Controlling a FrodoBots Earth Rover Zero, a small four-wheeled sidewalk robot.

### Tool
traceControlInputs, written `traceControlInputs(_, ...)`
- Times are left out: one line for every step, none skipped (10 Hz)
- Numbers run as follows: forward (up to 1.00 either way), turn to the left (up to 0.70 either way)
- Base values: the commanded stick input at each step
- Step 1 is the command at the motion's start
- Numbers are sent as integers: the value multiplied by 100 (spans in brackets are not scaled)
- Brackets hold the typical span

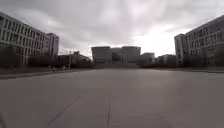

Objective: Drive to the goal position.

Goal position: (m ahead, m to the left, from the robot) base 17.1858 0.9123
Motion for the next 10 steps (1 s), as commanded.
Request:
traceControlInputs(100, 0)
traceControlInputs(100, 0)
traceControlInputs(100, 0)
traceControlInputs(100, 0)
traceControlInputs(100, 0)
traceControlInputs(100, 0)
traceControlInputs(100, 0)
traceControlInputs(100, 0)
traceControlInputs(100, 0)
traceControlInputs(100, 0)
